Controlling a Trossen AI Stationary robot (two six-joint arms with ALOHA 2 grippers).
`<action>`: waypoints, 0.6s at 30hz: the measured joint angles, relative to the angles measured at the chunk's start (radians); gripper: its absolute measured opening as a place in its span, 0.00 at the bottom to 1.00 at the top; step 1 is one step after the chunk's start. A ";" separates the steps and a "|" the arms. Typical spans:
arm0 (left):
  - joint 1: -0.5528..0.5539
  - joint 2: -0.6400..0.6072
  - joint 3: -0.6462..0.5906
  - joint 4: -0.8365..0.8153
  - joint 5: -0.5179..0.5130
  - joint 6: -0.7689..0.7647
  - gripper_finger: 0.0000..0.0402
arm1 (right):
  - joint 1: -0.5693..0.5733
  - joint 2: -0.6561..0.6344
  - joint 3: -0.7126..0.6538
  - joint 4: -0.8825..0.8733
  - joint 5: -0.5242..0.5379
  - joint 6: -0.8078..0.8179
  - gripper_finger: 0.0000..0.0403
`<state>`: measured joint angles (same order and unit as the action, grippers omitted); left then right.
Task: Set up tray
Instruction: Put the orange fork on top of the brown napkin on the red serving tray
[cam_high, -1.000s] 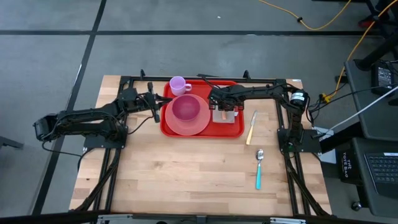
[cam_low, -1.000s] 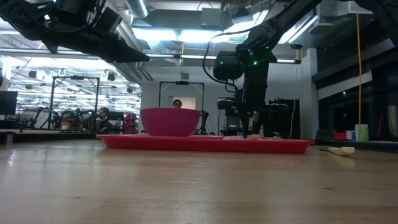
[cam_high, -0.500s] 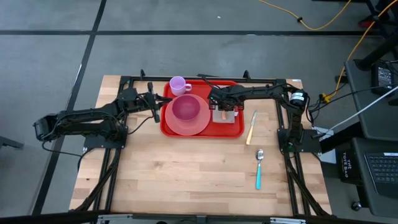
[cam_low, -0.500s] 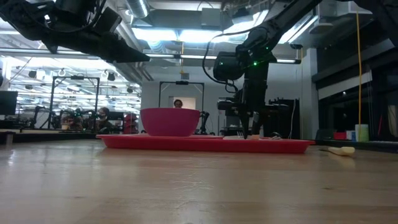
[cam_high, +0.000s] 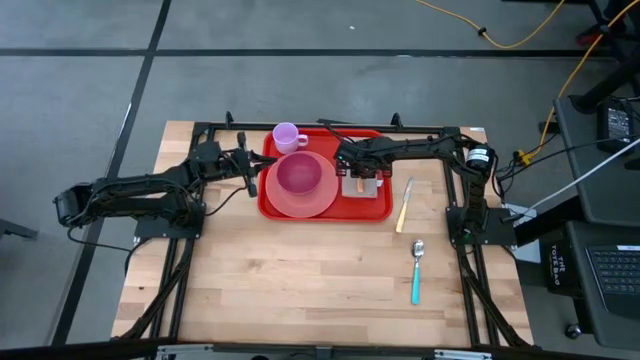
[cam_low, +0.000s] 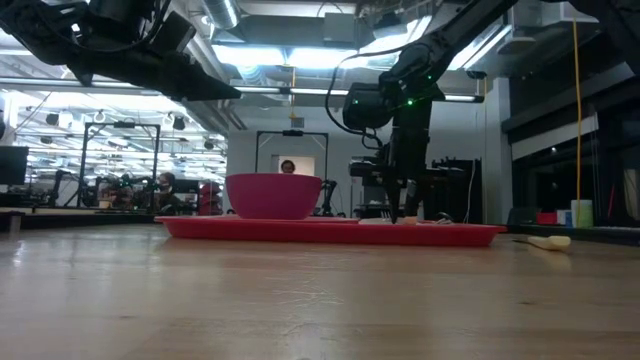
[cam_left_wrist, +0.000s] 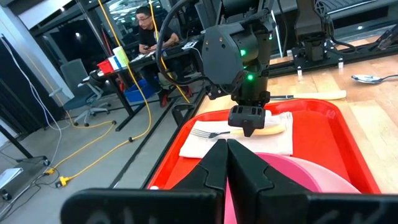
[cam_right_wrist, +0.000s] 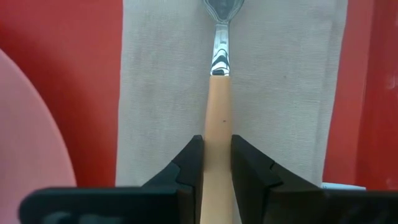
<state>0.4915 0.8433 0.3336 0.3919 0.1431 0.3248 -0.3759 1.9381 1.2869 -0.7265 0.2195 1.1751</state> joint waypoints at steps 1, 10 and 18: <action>0.000 0.000 0.000 0.000 0.000 0.000 0.01 | 0.000 0.000 0.000 0.000 0.000 0.000 0.16; 0.000 0.000 0.000 0.000 0.000 0.000 0.01 | 0.000 0.000 0.000 0.000 -0.001 0.002 0.21; 0.000 0.000 0.000 0.000 0.000 0.000 0.01 | 0.000 0.000 0.000 0.000 -0.003 -0.001 0.21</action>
<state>0.4918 0.8431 0.3336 0.3916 0.1432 0.3246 -0.3759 1.9381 1.2869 -0.7265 0.2169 1.1744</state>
